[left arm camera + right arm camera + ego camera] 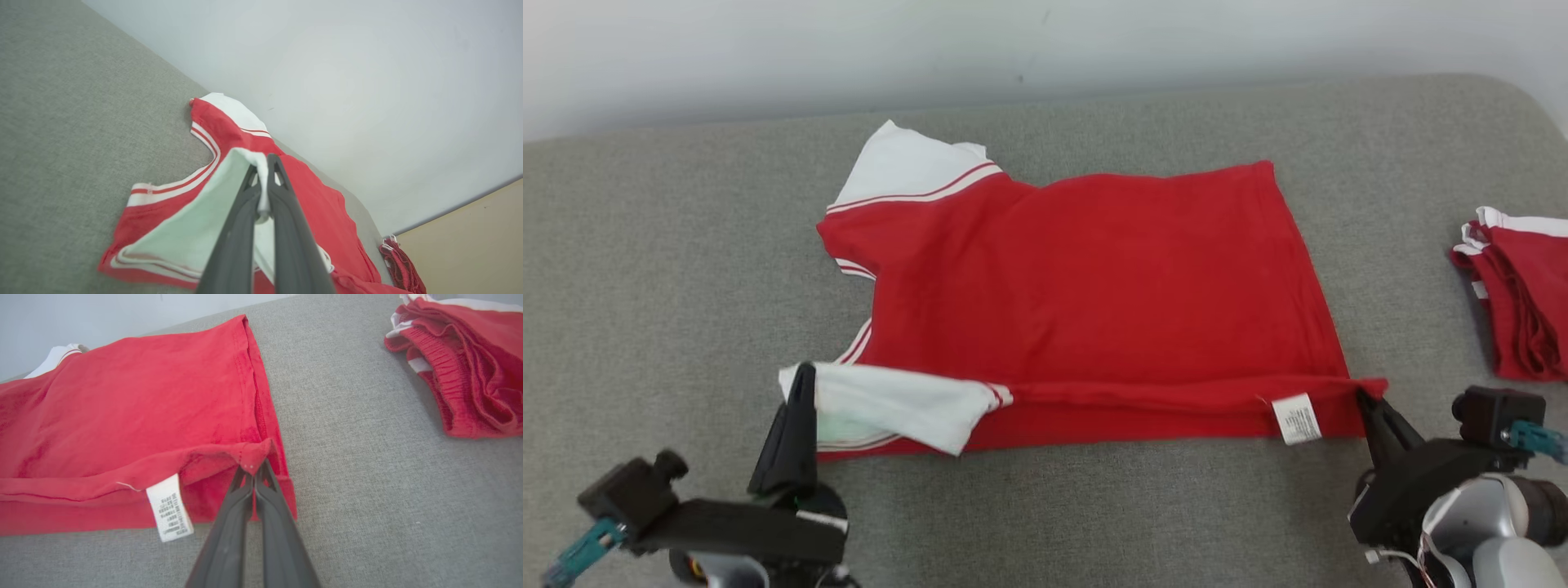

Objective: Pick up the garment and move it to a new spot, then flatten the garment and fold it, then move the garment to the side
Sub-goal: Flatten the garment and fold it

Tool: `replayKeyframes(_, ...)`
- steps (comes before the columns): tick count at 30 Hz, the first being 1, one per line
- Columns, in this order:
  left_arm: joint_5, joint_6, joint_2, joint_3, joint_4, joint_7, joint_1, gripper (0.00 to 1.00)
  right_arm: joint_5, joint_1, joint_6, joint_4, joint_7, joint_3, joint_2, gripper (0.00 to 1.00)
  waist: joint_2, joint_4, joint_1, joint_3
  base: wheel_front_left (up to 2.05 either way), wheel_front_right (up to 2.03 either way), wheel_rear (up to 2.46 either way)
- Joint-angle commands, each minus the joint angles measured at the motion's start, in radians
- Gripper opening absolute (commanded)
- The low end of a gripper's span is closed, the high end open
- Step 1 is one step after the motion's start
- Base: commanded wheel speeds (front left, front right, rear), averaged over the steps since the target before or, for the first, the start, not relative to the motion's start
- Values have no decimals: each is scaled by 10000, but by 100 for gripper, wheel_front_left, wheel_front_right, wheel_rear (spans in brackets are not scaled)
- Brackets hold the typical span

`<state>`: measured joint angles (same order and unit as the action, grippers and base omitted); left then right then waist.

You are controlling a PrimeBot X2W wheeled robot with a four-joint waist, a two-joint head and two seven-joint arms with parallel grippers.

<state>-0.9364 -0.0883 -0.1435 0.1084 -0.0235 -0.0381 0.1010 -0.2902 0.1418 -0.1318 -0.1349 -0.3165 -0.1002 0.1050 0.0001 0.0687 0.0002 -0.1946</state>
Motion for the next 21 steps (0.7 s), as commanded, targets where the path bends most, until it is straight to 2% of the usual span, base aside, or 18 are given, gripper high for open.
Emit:
replayKeyframes(1,349,-67,89,82,367,-361,388,0,102,258,25,-169,200,61,-19,0,-1,52,-2,-193,0,0,0)
replayKeyframes(12,1041,-258,169,365,2247,-1419,1862,0,263,1327,25,-1182,1208,152,89,0,-1,110,-2,-583,0,0,0)
replayKeyframes(21,1387,-140,88,468,3068,-1690,2753,0,399,1793,25,-1755,1594,77,-35,0,-1,119,-2,-868,0,0,0)
